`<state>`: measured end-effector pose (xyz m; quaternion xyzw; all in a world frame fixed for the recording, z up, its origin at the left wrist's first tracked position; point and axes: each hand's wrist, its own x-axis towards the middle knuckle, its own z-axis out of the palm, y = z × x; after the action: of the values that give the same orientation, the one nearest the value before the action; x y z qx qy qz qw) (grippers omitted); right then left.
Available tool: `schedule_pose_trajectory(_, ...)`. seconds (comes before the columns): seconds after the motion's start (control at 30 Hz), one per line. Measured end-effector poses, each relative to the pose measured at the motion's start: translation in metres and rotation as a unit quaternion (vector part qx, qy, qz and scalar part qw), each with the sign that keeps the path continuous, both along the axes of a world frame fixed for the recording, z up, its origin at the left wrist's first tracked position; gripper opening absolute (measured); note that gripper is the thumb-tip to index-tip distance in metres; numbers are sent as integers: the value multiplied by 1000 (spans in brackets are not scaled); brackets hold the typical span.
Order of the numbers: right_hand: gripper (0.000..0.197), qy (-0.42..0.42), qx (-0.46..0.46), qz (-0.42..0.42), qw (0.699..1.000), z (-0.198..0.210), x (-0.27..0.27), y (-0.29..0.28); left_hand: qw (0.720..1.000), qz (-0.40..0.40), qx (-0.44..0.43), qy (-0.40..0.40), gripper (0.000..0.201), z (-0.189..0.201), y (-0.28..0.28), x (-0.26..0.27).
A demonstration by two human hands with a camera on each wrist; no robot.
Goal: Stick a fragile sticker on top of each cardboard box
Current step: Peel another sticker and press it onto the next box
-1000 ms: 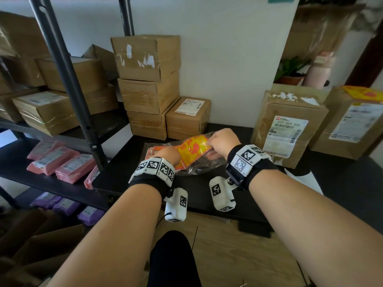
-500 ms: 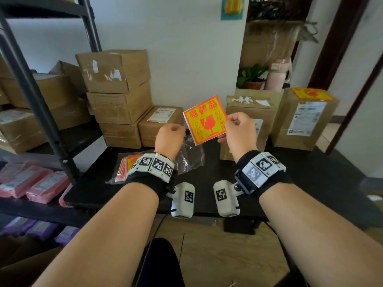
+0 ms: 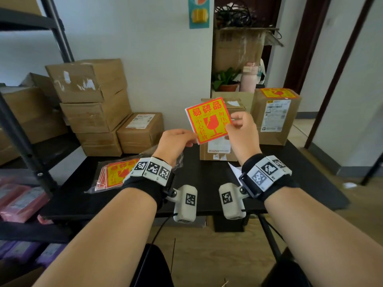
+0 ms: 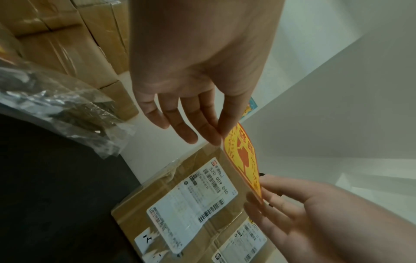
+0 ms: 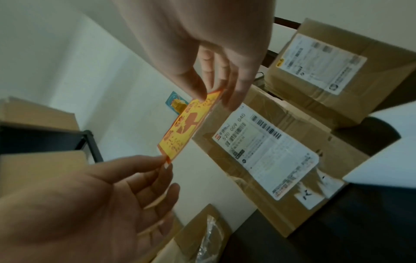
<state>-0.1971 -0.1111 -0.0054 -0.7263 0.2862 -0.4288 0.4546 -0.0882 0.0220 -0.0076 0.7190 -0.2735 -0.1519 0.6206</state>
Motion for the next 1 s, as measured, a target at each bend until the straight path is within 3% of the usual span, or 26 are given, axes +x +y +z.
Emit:
schedule_pose_trajectory(0.1,43,40,-138,-36,989,0,-7,1,1000,5,-5,-13,18,4,0,-3)
schedule_pose_trajectory(0.27,7,84,-309,14,947,2,-6,9,999,21,-30,-19,14,12,-2,-8)
schedule_pose_trajectory(0.6,18,115,-370,-2,922,-4,-5,12,999,22,-47,-2,12,18,-7,-15)
schedule_pose_trajectory(1.0,12,113,-327,16,938,-7,-5,6,999,-16,-32,-36,15,21,-9,-19)
